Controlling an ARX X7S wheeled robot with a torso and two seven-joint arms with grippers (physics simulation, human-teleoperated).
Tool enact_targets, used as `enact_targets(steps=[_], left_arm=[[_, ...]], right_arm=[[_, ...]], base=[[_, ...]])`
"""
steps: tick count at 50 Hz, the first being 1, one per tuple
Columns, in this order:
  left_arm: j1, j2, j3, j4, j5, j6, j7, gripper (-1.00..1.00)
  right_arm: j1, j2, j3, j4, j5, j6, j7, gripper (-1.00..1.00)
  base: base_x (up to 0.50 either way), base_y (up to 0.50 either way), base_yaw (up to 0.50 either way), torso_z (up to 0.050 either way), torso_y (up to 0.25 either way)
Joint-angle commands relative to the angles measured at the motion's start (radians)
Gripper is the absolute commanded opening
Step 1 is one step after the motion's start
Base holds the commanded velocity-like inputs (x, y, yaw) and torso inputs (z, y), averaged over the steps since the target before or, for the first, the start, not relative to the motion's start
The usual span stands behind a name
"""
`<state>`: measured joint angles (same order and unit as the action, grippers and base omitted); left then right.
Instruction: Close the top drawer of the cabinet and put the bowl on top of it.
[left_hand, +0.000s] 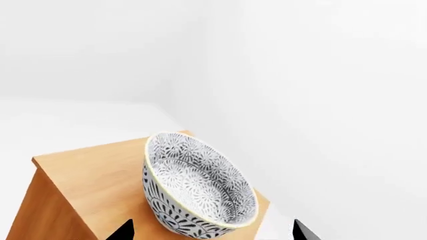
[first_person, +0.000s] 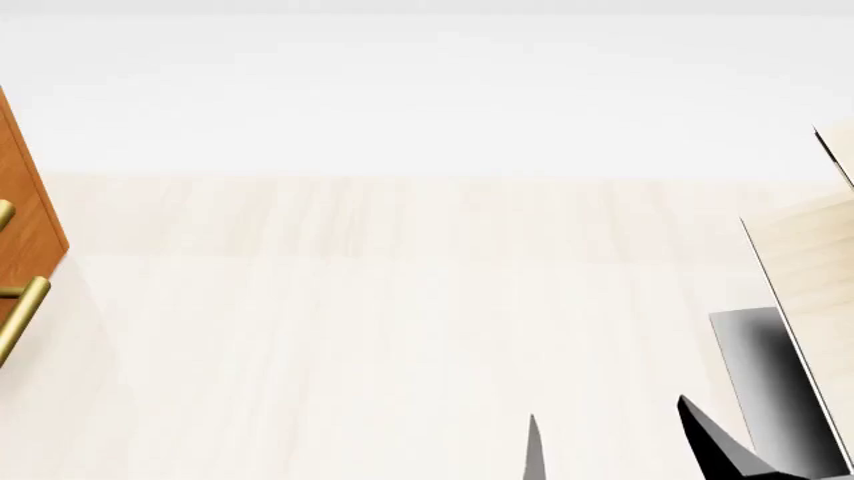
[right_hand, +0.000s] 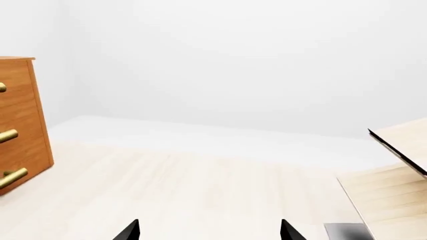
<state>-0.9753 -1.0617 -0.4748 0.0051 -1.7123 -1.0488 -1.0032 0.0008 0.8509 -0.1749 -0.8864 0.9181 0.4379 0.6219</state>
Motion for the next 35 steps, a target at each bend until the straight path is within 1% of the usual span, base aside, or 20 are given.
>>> enact_targets(steps=[1,4,10,14,21,22,27,28,31,32,33,35], left_arm=[[0.125,-0.013,-0.151,0.167,-0.134,-0.08,-0.057,1.0],[0.182,0.002,-0.226,0.241,-0.174,-0.115,-0.075,1.0],[0.245,0.009,-0.29,0.392,-0.277,-0.155,-0.136,1.0],[0.322,0.04,-0.379,0.526,-0.371,-0.199,-0.175,1.0],[0.407,0.048,-0.439,0.661,-0.501,-0.212,-0.228,1.0],[0.429,0.054,-0.465,0.692,-0.535,-0.216,-0.239,1.0],[0.479,0.062,-0.526,0.76,-0.617,-0.221,-0.266,1.0],[0.487,0.069,-0.543,0.772,-0.621,-0.228,-0.272,1.0],[0.542,0.131,-0.6,0.812,-0.669,-0.274,-0.271,1.0],[0.543,0.131,-0.603,0.812,-0.669,-0.275,-0.271,1.0],[0.561,0.164,-0.613,0.831,-0.673,-0.298,-0.268,1.0],[0.581,0.186,-0.63,0.857,-0.694,-0.306,-0.269,1.0]], right_arm=[[-0.021,0.013,0.01,-0.02,0.002,-0.008,0.01,1.0],[-0.036,0.017,0.019,-0.013,0.0,-0.018,0.01,1.0],[-0.043,0.016,0.018,-0.022,-0.004,-0.022,0.014,1.0],[-0.052,0.011,0.013,-0.021,-0.014,-0.028,0.011,1.0],[-0.086,0.023,0.031,-0.027,-0.016,-0.049,0.011,1.0],[-0.101,0.023,0.033,-0.029,-0.027,-0.058,0.009,1.0],[-0.124,0.028,0.046,-0.022,-0.031,-0.078,-0.001,1.0],[-0.128,0.028,0.049,-0.018,-0.031,-0.082,-0.004,1.0],[-0.141,0.028,0.054,-0.007,-0.036,-0.095,-0.013,1.0],[-0.141,0.028,0.054,-0.007,-0.036,-0.096,-0.014,1.0],[-0.144,0.025,0.054,0.002,-0.038,-0.101,-0.019,1.0],[-0.146,0.025,0.052,-0.002,-0.041,-0.101,-0.018,1.0]], base=[[0.0,0.0,0.0,0.0,0.0],[0.0,0.0,0.0,0.0,0.0],[0.0,0.0,0.0,0.0,0.0],[0.0,0.0,0.0,0.0,0.0],[0.0,0.0,0.0,0.0,0.0],[0.0,0.0,0.0,0.0,0.0],[0.0,0.0,0.0,0.0,0.0],[0.0,0.0,0.0,0.0,0.0],[0.0,0.0,0.0,0.0,0.0],[0.0,0.0,0.0,0.0,0.0],[0.0,0.0,0.0,0.0,0.0],[0.0,0.0,0.0,0.0,0.0]])
